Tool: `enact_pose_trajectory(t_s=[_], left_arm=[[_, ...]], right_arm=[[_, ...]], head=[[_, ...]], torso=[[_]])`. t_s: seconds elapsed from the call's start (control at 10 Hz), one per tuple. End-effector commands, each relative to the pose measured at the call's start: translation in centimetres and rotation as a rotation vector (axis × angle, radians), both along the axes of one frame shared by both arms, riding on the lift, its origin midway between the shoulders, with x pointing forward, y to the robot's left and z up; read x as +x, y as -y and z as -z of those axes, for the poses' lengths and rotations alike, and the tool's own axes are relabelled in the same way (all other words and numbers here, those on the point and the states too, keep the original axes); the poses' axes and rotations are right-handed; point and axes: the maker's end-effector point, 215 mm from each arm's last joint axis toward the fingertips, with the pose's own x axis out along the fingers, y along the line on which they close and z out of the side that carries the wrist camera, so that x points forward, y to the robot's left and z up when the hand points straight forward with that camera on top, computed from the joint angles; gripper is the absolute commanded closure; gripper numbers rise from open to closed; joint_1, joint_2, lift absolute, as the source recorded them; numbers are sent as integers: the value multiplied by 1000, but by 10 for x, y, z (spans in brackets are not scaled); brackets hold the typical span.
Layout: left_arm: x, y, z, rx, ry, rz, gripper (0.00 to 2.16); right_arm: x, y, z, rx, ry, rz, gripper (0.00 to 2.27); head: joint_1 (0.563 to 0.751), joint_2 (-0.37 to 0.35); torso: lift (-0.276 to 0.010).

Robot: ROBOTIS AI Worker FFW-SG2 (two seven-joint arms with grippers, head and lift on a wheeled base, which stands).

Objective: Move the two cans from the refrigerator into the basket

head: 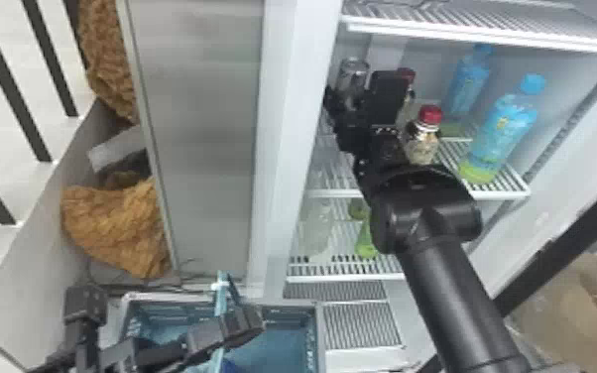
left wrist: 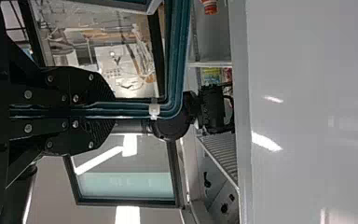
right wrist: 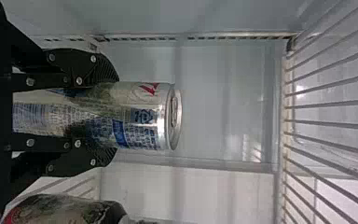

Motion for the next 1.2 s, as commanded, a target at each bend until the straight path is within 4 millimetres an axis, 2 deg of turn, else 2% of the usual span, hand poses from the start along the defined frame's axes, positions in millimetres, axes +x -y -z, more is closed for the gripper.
enact_pose_trajectory(t_s=[0.0, 0.2, 0.3, 1.1], left_arm=[[0, 0, 0, 0, 0, -1, 1191], [0, 0, -1, -3, 0, -1, 1191], [-1, 0, 0, -3, -2, -1, 1191], [-3, -1, 3, -5, -11, -8, 1191]], right_arm=[[-9, -1, -8, 3, 18, -7, 1184], [-22, -5, -10, 13, 24, -19, 1184], [-29, -13, -9, 24, 20, -37, 1184], [-107, -39, -11, 84, -5, -119, 1184]], head=[[695, -178], [695, -178], [695, -178], [695, -158]], torso=[[-31], [-31], [-31], [-31]])
